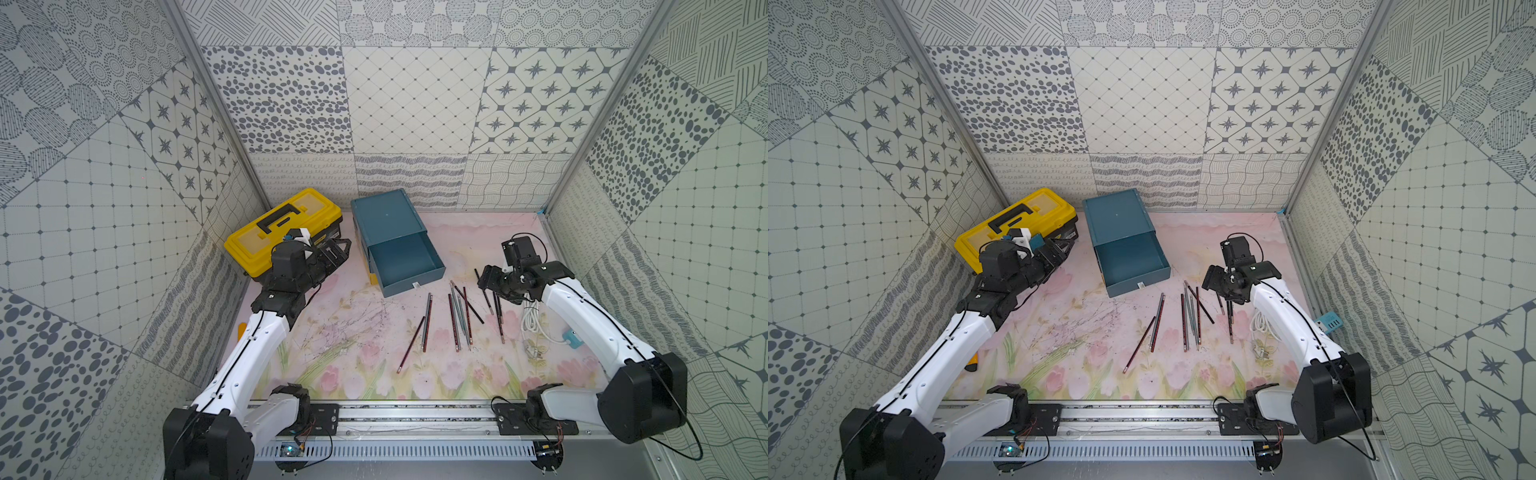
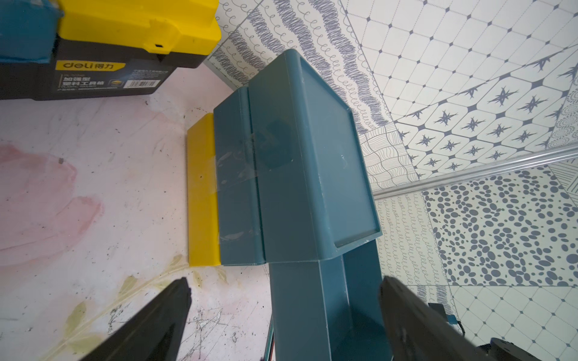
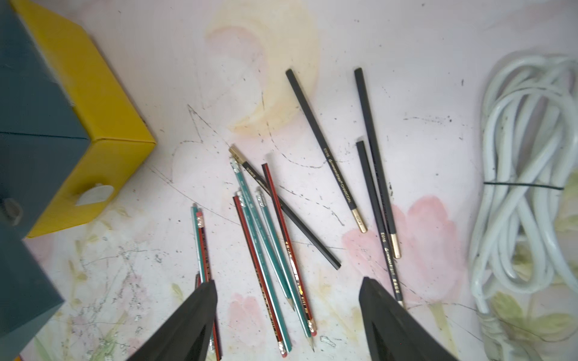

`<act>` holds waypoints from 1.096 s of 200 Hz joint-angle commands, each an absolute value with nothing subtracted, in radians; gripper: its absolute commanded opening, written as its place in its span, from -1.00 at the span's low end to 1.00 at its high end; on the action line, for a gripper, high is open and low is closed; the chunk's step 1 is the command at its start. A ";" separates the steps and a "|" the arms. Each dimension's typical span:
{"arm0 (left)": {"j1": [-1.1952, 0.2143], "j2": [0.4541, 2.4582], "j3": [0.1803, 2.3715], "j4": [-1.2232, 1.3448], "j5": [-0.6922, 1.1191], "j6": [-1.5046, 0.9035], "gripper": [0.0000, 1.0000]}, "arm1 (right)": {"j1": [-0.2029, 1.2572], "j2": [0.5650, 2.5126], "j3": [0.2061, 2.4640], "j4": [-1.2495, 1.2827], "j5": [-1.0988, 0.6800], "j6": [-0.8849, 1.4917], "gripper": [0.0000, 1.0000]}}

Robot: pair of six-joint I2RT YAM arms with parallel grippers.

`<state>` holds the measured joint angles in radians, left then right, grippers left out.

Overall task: Please place the pencils in the drawer according to their color
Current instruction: Pick up the pencil from the center of the board.

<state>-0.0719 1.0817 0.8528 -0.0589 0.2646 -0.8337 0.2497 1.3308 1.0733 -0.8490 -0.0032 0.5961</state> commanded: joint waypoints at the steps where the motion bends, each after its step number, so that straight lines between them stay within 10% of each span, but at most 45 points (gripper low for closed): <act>1: -0.060 1.060 0.838 -0.096 0.250 -0.791 0.99 | 0.238 1.375 1.117 -0.918 0.046 0.518 0.56; 219: -0.030 1.075 0.817 -0.089 0.248 -0.806 0.99 | 0.142 1.734 1.227 -0.941 0.174 0.316 -0.09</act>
